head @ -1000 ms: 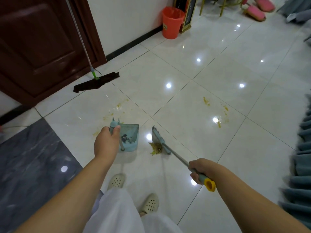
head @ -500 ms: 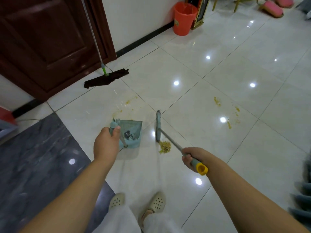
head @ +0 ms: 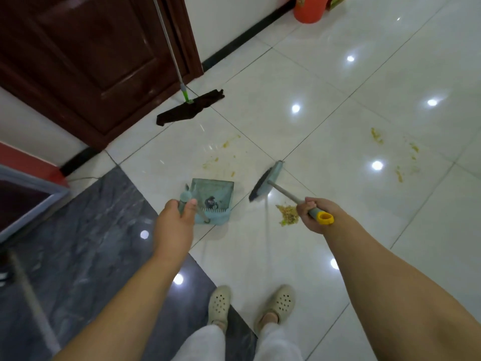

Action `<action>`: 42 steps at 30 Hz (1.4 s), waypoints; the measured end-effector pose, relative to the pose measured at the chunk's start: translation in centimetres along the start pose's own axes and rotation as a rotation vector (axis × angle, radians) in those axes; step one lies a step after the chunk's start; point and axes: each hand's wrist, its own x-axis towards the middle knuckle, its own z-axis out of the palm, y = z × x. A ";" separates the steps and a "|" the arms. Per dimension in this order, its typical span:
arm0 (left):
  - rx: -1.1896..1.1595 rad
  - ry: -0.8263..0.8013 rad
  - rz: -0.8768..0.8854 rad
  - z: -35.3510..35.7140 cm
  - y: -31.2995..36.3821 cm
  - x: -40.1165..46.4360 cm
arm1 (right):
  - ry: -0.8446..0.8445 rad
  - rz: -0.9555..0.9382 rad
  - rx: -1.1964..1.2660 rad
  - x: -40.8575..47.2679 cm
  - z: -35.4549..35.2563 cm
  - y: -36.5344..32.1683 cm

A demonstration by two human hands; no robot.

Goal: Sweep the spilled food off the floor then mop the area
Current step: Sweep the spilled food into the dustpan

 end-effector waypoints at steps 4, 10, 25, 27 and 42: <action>-0.003 -0.032 0.003 -1.1 -1.0 0.7 | -0.004 -0.024 0.224 0.1 -2.7 2.2; 0.023 -0.077 0.047 -2.3 -1.5 1.0 | 0.016 -0.055 0.278 -2.4 -4.5 7.9; 0.047 -0.142 0.142 -5.3 -1.6 0.3 | -0.038 -0.045 0.195 -6.6 -5.0 15.0; 0.042 -0.151 0.155 -5.5 -1.5 0.3 | -0.026 -0.028 0.182 -6.2 -5.4 15.8; 0.122 -0.380 0.207 -2.5 0.9 -0.1 | 0.045 -0.047 -0.062 -11.1 -8.0 10.6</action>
